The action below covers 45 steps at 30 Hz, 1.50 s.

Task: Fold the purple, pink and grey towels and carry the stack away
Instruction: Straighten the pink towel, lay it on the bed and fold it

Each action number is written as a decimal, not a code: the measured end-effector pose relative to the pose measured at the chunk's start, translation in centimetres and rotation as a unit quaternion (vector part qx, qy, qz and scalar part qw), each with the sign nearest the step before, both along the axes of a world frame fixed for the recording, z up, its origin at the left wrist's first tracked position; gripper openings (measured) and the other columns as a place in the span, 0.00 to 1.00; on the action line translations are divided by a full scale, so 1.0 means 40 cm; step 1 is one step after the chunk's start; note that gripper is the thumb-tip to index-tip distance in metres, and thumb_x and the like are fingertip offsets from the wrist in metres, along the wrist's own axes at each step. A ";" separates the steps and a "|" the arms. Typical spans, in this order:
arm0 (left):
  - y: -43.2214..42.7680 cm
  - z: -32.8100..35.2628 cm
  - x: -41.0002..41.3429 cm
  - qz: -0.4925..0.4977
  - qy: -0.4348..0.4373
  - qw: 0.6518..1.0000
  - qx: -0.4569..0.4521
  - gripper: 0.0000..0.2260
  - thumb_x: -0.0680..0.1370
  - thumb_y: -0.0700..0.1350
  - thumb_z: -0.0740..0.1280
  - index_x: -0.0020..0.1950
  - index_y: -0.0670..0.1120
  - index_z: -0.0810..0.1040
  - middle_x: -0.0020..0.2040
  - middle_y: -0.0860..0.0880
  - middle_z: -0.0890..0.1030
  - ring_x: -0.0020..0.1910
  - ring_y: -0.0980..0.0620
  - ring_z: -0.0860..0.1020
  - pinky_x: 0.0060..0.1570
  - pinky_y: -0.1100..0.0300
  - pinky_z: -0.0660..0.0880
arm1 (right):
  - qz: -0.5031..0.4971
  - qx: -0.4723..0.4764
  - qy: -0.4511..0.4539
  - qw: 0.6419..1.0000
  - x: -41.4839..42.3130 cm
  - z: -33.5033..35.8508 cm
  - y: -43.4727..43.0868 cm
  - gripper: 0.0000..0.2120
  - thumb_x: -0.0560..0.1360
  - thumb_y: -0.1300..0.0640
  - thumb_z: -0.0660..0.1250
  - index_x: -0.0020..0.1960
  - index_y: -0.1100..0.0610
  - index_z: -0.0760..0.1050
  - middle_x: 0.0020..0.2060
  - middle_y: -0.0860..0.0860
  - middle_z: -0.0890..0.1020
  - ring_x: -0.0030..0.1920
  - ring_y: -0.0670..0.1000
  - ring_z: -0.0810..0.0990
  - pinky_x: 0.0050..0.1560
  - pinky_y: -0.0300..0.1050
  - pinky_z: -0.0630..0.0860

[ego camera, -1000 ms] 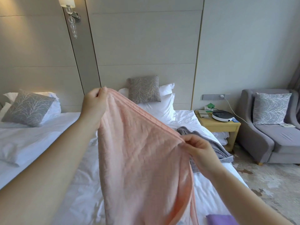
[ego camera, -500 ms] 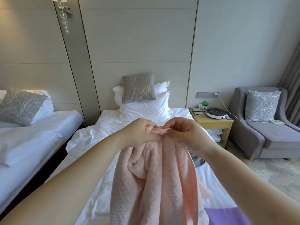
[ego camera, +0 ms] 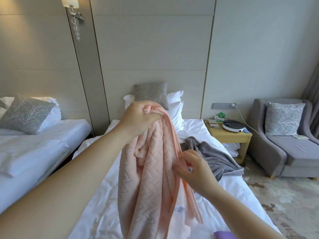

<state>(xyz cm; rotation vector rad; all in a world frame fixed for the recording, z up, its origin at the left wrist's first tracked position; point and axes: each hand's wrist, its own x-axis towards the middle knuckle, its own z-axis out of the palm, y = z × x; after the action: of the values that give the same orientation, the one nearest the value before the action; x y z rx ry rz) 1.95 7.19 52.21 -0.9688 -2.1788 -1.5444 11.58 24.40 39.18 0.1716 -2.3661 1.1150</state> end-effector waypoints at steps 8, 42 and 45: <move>-0.061 0.029 -0.037 0.134 -0.013 0.987 0.091 0.11 0.70 0.39 0.70 0.37 0.56 0.81 0.37 0.61 0.82 0.37 0.69 0.76 0.41 0.74 0.71 | -0.027 0.105 -0.110 0.988 -0.004 -0.055 0.054 0.14 0.71 0.62 0.69 0.32 0.56 0.66 0.33 0.48 0.69 0.35 0.42 0.68 0.38 0.36 0.65; -0.172 -0.217 -0.200 0.292 -0.218 0.931 0.010 0.09 0.70 0.51 0.69 0.46 0.49 0.76 0.43 0.50 0.75 0.42 0.48 0.72 0.38 0.58 0.67 | -0.057 -0.145 -0.169 0.973 -0.015 0.143 0.197 0.07 0.76 0.56 0.66 0.42 0.45 0.74 0.36 0.53 0.79 0.31 0.48 0.74 0.33 0.39 0.72; -0.147 -0.250 -0.183 0.313 -0.268 0.910 -0.045 0.20 0.72 0.53 0.69 0.61 0.49 0.70 0.62 0.45 0.66 0.44 0.49 0.68 0.47 0.59 0.65 | -0.056 -0.258 -0.205 0.942 -0.035 0.144 0.172 0.04 0.76 0.59 0.66 0.45 0.50 0.76 0.35 0.52 0.78 0.30 0.51 0.74 0.33 0.43 0.72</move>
<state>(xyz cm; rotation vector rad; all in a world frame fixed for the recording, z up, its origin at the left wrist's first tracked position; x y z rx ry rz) -5.37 1.31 42.20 0.2020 -2.5627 -1.4874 10.18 31.29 44.95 -0.4120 -2.2778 1.8040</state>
